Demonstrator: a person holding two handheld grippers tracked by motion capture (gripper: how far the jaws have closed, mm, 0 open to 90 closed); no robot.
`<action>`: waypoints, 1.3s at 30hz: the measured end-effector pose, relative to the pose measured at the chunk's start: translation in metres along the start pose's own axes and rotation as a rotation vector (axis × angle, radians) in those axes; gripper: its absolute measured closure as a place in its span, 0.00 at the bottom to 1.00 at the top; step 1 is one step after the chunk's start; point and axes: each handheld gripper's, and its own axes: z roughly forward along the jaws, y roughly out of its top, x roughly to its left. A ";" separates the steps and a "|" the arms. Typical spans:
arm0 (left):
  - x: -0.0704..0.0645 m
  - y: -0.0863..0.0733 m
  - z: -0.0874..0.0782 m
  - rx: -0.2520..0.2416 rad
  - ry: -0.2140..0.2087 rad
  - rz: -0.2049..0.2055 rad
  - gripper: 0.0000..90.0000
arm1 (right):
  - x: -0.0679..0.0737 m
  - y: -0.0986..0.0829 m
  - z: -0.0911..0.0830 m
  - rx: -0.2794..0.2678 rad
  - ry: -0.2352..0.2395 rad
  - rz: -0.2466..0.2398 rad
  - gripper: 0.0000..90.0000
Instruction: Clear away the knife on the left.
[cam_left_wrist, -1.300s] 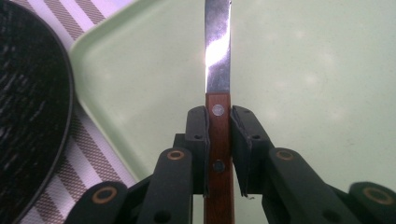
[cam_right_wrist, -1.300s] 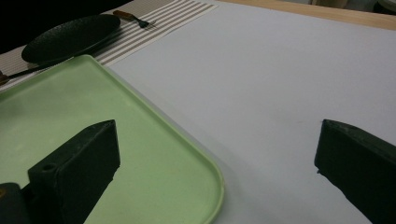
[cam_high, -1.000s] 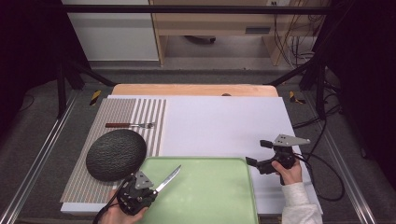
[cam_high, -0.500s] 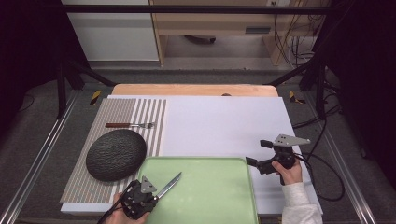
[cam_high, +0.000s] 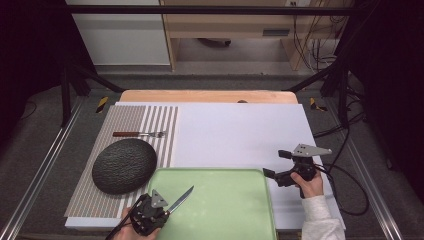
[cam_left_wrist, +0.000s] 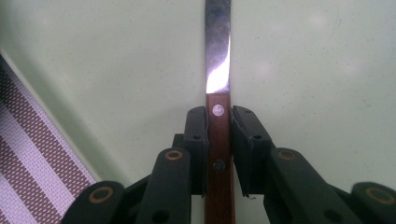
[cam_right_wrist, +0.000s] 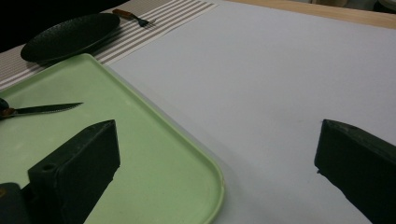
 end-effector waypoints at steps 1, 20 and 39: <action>0.000 0.000 -0.001 -0.005 0.001 0.000 0.80 | 0.000 0.000 0.000 0.000 0.000 0.000 0.01; 0.013 0.022 -0.019 -0.180 -0.055 0.074 0.85 | 0.000 0.000 0.001 0.004 -0.003 -0.002 0.01; 0.008 0.022 0.001 -0.118 -0.155 0.169 1.00 | 0.000 0.000 0.001 0.005 -0.002 -0.003 0.01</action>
